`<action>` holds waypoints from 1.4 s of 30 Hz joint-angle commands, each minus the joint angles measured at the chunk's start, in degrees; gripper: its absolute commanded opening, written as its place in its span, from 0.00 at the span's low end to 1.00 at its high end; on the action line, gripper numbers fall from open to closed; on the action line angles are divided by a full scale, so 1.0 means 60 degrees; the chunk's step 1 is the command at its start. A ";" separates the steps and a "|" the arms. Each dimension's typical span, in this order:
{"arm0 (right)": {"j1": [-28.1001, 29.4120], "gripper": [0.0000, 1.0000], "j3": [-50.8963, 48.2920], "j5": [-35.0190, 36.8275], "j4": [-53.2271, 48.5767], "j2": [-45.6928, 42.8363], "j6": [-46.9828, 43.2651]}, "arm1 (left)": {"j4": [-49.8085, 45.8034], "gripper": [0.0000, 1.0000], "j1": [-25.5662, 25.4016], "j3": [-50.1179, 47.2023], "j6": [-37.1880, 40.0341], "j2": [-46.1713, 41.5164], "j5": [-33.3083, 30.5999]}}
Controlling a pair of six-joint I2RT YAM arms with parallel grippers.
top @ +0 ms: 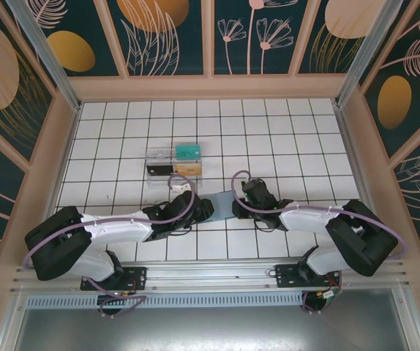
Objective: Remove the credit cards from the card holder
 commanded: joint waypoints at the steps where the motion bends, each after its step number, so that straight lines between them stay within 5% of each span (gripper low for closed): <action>1: 0.0069 0.23 -0.0188 0.0250 0.0261 0.0112 0.0180 | -0.0631 0.37 -0.0045 0.0093 -0.0505 0.0153 -0.0602; 25: 0.0069 0.22 -0.0231 0.0130 0.0402 0.0205 0.0237 | 0.0037 0.35 -0.0039 0.0072 -0.0341 0.1094 -0.0387; 32: 0.0069 0.22 -0.0222 0.0105 0.0408 0.0229 0.0239 | -0.1892 0.36 -0.0049 0.0558 -0.0511 0.0819 -0.1416; 42: 0.0062 0.22 -0.0204 0.0081 0.0437 0.0317 0.0252 | -0.0756 0.37 -0.0042 0.0520 0.0174 0.0819 -0.0849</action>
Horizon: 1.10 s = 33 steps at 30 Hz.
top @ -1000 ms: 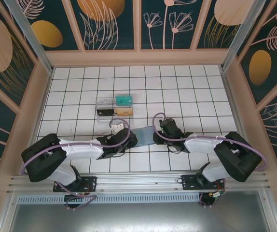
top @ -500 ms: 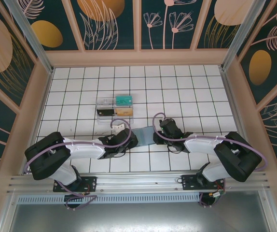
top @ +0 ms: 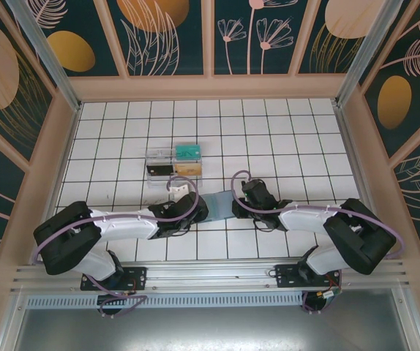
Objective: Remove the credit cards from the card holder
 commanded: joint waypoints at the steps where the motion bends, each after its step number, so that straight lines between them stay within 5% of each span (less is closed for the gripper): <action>1: 0.0061 0.22 -0.0138 0.0056 0.0073 0.0153 0.0170 | 0.0353 0.37 -0.0049 0.0171 0.0214 0.0241 0.0217; 9: 0.0054 0.22 -0.0130 0.0029 0.0110 0.0193 0.0169 | -0.0033 0.37 -0.0049 0.0210 -0.0012 0.0589 0.0233; 17: 0.0076 0.22 -0.0151 0.0008 0.0150 0.0216 0.0195 | 0.1443 0.39 -0.0044 0.0033 0.0424 0.0717 0.1013; 25: 0.0076 0.22 -0.0165 -0.0002 0.0170 0.0260 0.0228 | 0.2278 0.71 -0.0046 -0.0079 0.0697 0.0716 0.1433; 29: 0.0076 0.22 -0.0153 -0.0011 0.0168 0.0255 0.0243 | 0.2291 0.96 -0.0049 -0.0134 0.0801 0.0507 0.1372; 33: 0.0076 0.24 -0.0136 0.0023 0.0157 0.0243 0.0298 | 0.2290 0.99 -0.0049 -0.0143 0.0997 0.0291 0.1368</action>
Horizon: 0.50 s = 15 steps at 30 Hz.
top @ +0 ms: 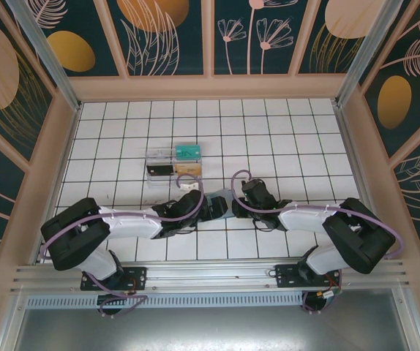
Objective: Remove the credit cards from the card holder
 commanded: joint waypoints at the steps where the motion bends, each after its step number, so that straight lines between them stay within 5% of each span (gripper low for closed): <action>1: 0.0076 0.26 -0.0137 0.0064 0.0035 0.0149 0.0136 | 0.0148 0.99 -0.0049 -0.0096 0.0275 -0.0300 0.0058; 7: -0.0018 0.39 -0.0080 0.0721 -0.0445 -0.0579 0.0282 | -0.0637 0.99 -0.0040 0.0113 0.0556 -0.0544 -0.0389; 12: -0.0176 0.40 0.0089 0.0855 -0.0790 -0.1657 0.0148 | -0.1891 0.98 0.0012 0.0369 0.0724 -0.0662 -0.1290; 15: -0.0161 0.40 0.0310 0.0280 -0.0681 -0.1882 0.0043 | -0.1924 0.87 0.0158 0.0252 0.0726 -0.0609 -0.1300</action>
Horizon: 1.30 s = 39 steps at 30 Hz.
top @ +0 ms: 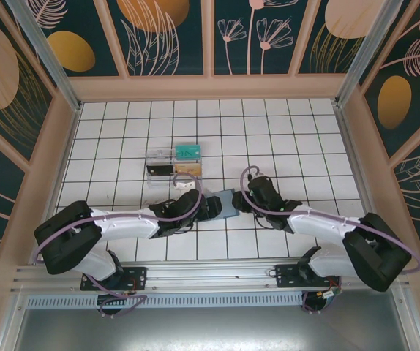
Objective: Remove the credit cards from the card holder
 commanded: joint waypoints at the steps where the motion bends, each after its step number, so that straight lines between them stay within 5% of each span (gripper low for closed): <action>1: -0.0018 0.40 0.0384 -0.0503 -0.0140 -0.0194 -0.0191 | -0.0458 0.85 0.0173 -0.0007 0.0251 -0.0117 -0.0335; 7: 0.0101 0.39 0.0724 -0.0636 -0.0186 0.0200 -0.0167 | 0.0685 0.76 0.0271 -0.0185 0.0394 -0.0048 0.0390; 16: 0.0101 0.38 0.0403 -0.0165 -0.0241 0.0888 -0.0081 | 0.0267 0.77 0.0268 0.0001 0.0323 0.0396 0.0528; 26: 0.0101 0.24 0.0216 -0.0044 0.0151 0.1995 -0.0124 | 0.0202 0.77 0.0266 0.0182 0.0237 0.0899 0.0772; 30: 0.0116 0.17 0.0197 -0.0086 0.0330 0.2194 -0.0110 | 0.0586 0.77 0.0266 0.0154 0.0271 0.0967 0.1100; 39: 0.0145 0.16 0.0182 -0.0084 0.0389 0.2243 -0.0052 | 0.1716 0.85 0.0254 -0.0151 0.0497 0.0665 0.1759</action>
